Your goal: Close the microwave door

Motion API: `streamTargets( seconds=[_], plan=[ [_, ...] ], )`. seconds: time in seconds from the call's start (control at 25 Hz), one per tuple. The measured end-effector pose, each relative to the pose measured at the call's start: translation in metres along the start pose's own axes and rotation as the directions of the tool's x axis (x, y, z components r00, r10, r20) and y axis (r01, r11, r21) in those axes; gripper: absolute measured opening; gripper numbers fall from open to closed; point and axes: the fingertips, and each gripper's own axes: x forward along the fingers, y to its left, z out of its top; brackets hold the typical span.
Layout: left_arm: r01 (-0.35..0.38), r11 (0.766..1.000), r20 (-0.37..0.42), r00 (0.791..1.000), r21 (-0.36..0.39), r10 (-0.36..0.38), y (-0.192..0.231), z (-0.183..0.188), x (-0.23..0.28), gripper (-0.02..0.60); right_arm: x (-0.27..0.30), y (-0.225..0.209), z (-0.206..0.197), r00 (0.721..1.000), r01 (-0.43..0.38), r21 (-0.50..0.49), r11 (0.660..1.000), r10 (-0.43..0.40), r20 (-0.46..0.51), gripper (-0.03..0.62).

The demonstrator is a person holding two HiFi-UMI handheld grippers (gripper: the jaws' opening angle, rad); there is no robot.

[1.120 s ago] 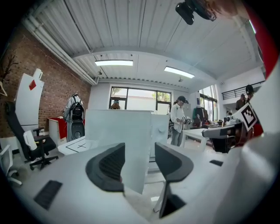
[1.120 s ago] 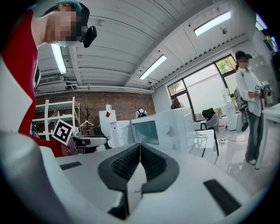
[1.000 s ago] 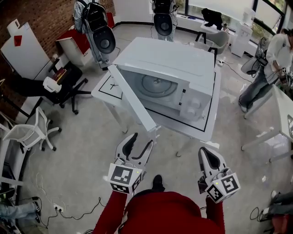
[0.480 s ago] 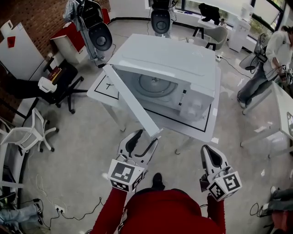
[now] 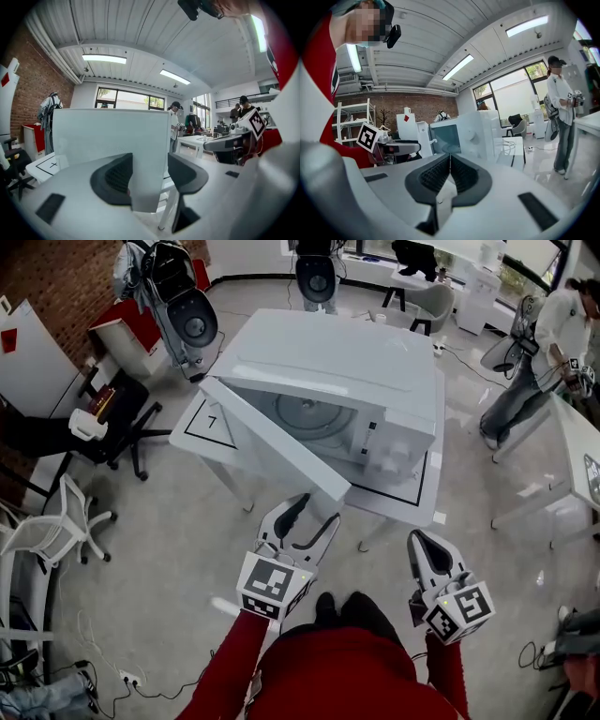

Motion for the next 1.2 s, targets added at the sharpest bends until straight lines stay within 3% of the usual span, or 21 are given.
streamTargets(
  seconds=[0.68,1.2],
  plan=[
    [0.012,0.999,0.040,0.999,-0.035,-0.010,0.005,0.019,0.048,0.230,0.022,-0.023,0.012,1.000,0.005,-0.031,1.000,-0.005,-0.002,0.015],
    [0.004,0.999,0.036,0.999,-0.049,-0.003,0.011,0.032,0.081,0.229,0.037,-0.052,0.019,1.000,0.005,0.005,1.000,-0.005,0.003,0.015]
  ],
)
